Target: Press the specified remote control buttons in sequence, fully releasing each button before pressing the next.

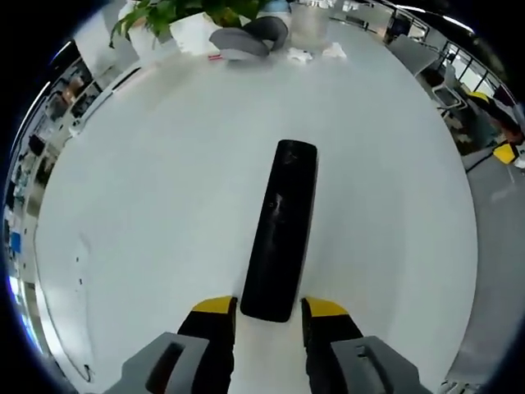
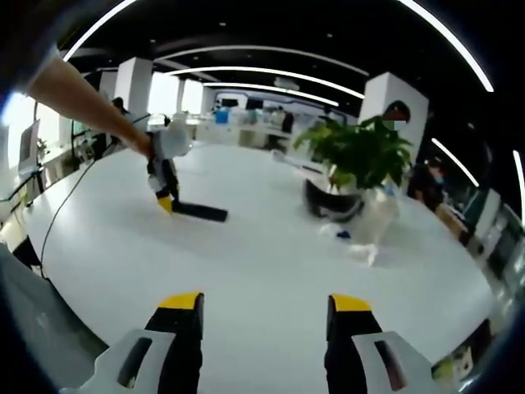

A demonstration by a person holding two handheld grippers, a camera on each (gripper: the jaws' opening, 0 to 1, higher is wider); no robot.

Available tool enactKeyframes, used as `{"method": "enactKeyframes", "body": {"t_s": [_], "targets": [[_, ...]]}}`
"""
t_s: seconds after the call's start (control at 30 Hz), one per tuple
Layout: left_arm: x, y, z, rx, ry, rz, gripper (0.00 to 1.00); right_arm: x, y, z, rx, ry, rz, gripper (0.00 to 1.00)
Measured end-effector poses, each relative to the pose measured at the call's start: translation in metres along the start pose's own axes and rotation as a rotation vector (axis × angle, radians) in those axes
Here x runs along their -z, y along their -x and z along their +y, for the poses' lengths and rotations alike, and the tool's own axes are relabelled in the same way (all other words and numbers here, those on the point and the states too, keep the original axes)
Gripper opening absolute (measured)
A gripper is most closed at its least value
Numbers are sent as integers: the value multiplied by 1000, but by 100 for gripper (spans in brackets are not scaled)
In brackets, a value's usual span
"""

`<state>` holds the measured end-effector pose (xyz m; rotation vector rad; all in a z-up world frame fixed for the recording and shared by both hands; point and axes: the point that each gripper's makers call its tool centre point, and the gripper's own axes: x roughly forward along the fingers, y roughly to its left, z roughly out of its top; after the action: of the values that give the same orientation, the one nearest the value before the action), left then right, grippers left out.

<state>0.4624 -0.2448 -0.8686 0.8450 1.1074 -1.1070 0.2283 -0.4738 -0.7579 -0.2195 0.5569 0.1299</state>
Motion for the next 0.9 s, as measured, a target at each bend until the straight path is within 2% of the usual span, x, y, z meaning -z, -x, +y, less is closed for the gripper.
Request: {"method": "enactKeyframes", "body": {"t_s": [0.1, 0.23, 0.63, 0.77, 0.9], "targets": [[0, 0, -1, -3, -6, 21, 29, 0, 0, 2, -8, 4, 2, 58], [0, -1, -6, -8, -64, 41, 24, -1, 0, 3, -14, 1, -2, 57], [2, 0, -10, -23, -58, 75, 23, -3, 1, 3, -17, -8, -10, 57], [2, 0, -16, -28, -40, 91, 23, -3, 1, 3, -18, -12, -12, 56], [3, -1, -20, -26, -55, 103, 23, -1, 1, 3, -20, -6, -6, 56]]}}
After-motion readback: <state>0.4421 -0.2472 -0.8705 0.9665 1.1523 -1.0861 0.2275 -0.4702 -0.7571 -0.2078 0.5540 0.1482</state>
